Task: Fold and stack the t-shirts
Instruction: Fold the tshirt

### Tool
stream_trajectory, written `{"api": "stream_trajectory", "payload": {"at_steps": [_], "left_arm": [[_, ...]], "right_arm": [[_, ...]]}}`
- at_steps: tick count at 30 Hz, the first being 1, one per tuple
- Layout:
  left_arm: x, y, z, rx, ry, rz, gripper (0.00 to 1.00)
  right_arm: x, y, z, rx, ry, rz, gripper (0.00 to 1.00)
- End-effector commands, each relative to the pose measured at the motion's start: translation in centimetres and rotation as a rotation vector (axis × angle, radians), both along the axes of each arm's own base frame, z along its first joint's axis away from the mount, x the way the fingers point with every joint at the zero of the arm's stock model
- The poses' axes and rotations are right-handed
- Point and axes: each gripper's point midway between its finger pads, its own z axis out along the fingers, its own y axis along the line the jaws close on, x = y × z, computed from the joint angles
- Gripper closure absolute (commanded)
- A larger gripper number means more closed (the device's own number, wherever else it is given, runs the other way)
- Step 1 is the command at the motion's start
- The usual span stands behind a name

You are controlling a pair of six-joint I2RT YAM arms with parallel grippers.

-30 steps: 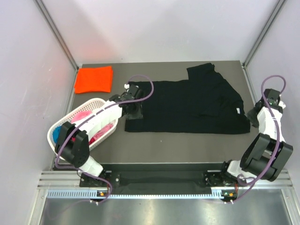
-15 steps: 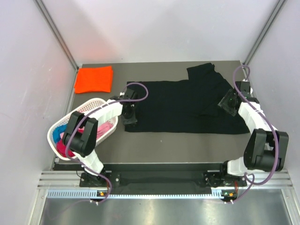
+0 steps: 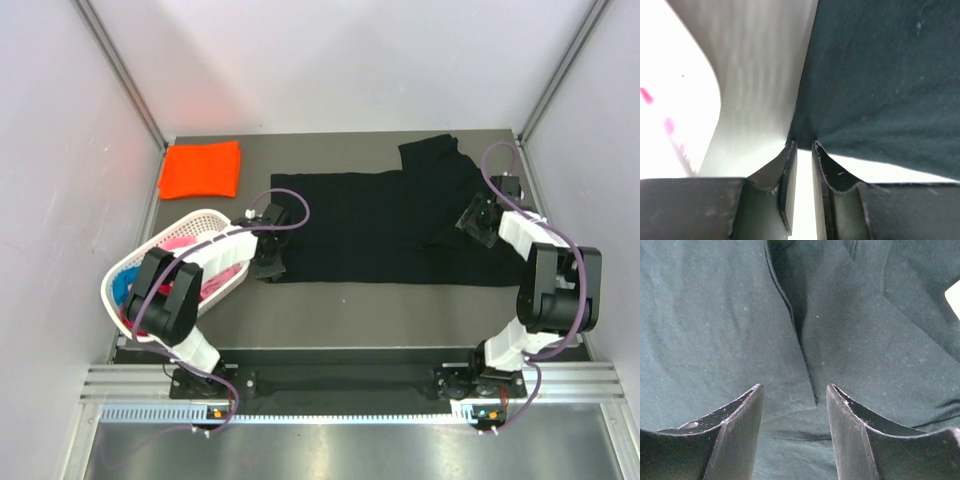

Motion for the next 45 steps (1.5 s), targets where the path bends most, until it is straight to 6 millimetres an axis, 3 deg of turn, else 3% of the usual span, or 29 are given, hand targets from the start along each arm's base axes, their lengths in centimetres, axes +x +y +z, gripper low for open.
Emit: {"api": "stream_trajectory", "payload": {"at_steps": [1,7,13,29,36,45], "left_arm": [[0.1,0.3,2.6,0.037,-0.066,0.015,0.76],[1.5,-1.0,7.2,-0.033,-0.169,-0.016,0.73],[2.4,-1.5,9.9,-0.067,-0.239,-0.033,0.71],[2.2,-1.2,9.0,-0.051,-0.233,-0.039,0.71],[2.2,-1.3,8.7,-0.059,-0.232,-0.040,0.71],[2.0,-1.3,7.9,-0.056,-0.216,-0.041,0.71]], "right_arm": [[2.4,0.3,1.6,-0.008,-0.102,0.028,0.46],[2.4,0.2,0.2,-0.013,-0.091,0.032,0.46],[2.6,0.3,-0.7,-0.009,-0.080,0.040,0.46],[3.6,1.3,-0.6,0.043,-0.092,0.046,0.57],[4.4,2.4,0.6,0.052,-0.111,0.062,0.76],[6.0,3.7,0.5,0.079,-0.113,0.069,1.00]]}}
